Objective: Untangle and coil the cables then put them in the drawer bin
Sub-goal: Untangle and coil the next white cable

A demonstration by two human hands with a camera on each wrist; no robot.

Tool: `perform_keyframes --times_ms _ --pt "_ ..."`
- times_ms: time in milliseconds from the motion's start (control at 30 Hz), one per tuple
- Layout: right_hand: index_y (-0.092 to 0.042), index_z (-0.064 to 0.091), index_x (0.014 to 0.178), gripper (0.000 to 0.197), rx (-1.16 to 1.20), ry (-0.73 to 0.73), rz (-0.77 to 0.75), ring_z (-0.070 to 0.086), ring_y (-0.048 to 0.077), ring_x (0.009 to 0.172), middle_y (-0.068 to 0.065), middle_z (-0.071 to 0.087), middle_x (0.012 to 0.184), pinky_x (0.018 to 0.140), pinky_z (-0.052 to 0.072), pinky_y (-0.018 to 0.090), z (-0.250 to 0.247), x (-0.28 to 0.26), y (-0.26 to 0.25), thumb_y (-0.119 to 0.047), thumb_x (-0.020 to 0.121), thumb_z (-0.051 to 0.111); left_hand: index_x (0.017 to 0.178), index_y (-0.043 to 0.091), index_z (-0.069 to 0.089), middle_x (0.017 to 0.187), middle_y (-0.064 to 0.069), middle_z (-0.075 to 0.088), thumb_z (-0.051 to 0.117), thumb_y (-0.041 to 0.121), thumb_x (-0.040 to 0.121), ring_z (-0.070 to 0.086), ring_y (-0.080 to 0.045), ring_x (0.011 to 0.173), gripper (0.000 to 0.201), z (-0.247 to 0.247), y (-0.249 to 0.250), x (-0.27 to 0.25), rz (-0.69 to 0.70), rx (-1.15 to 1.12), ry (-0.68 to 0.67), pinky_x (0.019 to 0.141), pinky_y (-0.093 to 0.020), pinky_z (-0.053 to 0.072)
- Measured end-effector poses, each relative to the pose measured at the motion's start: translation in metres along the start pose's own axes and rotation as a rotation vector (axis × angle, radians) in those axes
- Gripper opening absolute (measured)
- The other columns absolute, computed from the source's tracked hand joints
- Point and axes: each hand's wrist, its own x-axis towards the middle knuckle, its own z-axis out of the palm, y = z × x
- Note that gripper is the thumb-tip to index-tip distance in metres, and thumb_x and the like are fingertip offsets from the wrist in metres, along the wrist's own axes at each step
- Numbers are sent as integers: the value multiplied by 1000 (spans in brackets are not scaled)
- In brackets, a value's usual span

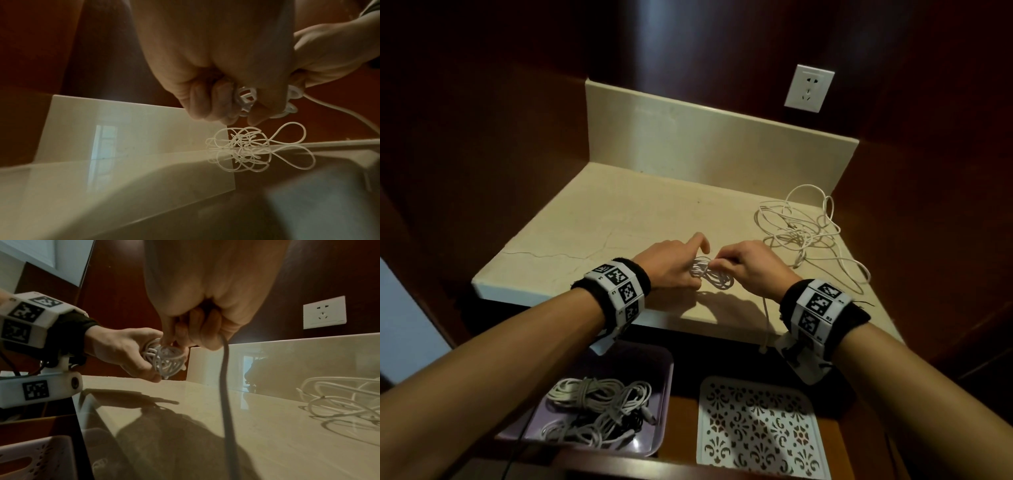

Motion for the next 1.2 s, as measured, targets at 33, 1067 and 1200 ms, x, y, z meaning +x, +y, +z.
perform_keyframes --times_ms 33,1067,1200 --pt "-10 73 90 24 24 6 1 54 16 67 2 65 72 64 39 31 1 1 0 -31 94 61 125 18 38 84 -2 57 64 34 87 55 -26 78 49 -3 0 0 9 53 -15 65 -31 37" --pt "-21 67 68 32 724 -24 203 29 8 41 -3 39 46 44 25 23 32 -12 -16 -15 97 57 51 16 44 43 6 39 52 25 68 28 -11 40 20 -16 -7 -40 -125 -840 -58 44 -23 22" --pt "-13 75 99 18 668 -5 155 31 7 45 -7 38 51 47 28 16 41 -7 -16 -16 97 57 69 13 45 53 3 33 53 27 93 23 -11 44 30 -16 -8 -37 -138 -981 -66 41 -21 19"
